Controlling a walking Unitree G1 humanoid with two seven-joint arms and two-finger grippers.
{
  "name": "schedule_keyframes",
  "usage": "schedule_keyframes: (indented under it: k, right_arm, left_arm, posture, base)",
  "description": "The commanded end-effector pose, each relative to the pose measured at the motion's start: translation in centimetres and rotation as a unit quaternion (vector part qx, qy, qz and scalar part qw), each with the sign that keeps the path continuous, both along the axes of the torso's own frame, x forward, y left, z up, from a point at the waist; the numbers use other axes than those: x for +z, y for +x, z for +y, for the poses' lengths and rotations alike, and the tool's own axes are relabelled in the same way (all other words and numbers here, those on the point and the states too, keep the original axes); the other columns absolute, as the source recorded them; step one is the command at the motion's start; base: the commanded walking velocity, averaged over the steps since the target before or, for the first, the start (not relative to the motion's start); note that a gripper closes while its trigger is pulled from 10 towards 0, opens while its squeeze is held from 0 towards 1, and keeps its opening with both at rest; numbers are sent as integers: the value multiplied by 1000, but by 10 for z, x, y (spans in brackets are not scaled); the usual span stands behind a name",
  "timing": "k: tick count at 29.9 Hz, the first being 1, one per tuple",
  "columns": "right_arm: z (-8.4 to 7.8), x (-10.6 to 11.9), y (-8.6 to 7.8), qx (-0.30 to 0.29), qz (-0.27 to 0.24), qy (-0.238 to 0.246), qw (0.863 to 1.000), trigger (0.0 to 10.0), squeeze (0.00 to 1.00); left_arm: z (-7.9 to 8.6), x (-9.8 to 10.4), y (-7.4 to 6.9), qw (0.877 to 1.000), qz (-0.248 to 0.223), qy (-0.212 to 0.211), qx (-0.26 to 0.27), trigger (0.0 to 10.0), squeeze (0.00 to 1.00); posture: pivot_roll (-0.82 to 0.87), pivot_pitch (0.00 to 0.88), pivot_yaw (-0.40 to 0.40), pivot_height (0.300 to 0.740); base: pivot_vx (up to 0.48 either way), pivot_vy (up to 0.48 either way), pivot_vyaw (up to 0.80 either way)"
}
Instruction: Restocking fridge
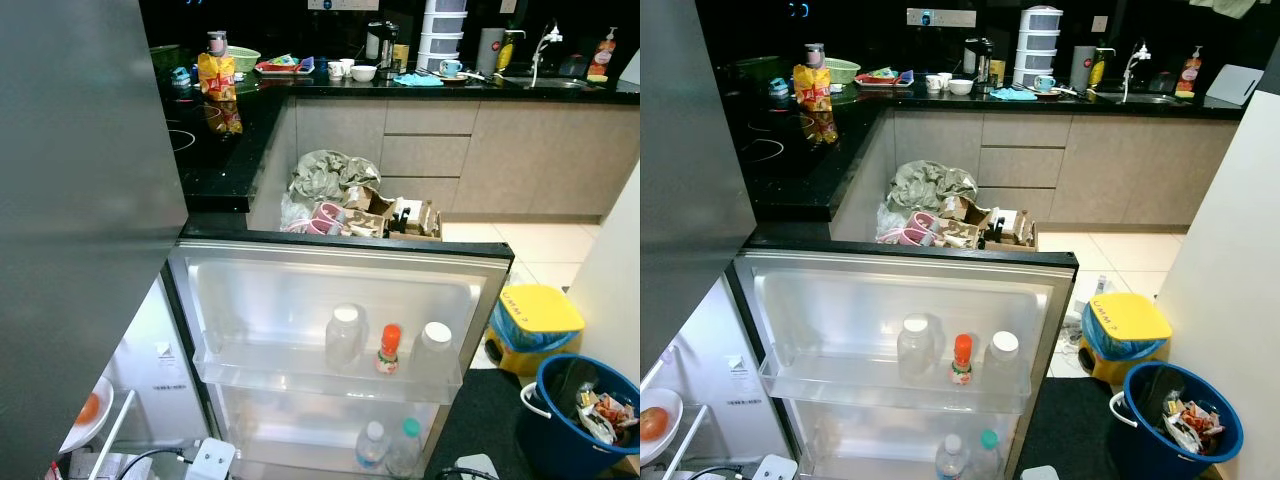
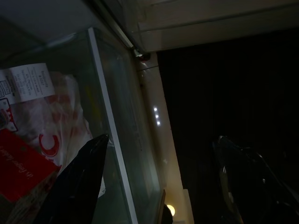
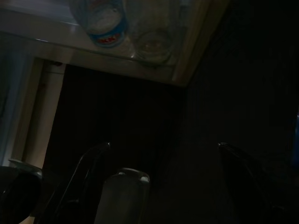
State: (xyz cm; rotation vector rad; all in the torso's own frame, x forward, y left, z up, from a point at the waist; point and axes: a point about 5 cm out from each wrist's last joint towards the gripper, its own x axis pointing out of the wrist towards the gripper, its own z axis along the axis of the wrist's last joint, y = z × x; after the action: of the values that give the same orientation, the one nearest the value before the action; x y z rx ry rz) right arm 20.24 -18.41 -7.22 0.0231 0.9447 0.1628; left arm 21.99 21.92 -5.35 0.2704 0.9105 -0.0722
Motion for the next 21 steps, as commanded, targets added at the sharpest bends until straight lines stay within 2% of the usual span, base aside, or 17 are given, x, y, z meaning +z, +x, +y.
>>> schedule_keyframes:
  k: [1,11,16,21]
  right_arm:
    - [1,-2,-3,-8,1,-1,1000,10000,0]
    - [5,-6,-8,-9,9,-1,1000,10000,0]
    - [9,-3,-1,-6,6,-2,1000,10000,0]
    - [12,-1,4,-4,6,-4,1000,10000,0]
  left_arm:
    - [-6,-4,-3,1000,9,-5,-6,10000,0]
    - [1,-5,-4,1000,-1,9,6,10000,0]
    - [14,-1,-3,999,-17,22,22,10000,0]
    - [15,0,0,999,-13,21,25,10000,0]
  posture:
    - [-69,67,-18,740]
    - [-44,70,-27,740]
    - [-47,65,-30,740]
    - [-45,58,-29,740]
  base:
    - [0,0,0]
    - [0,0,0]
    - [0,0,0]
    - [0,0,0]
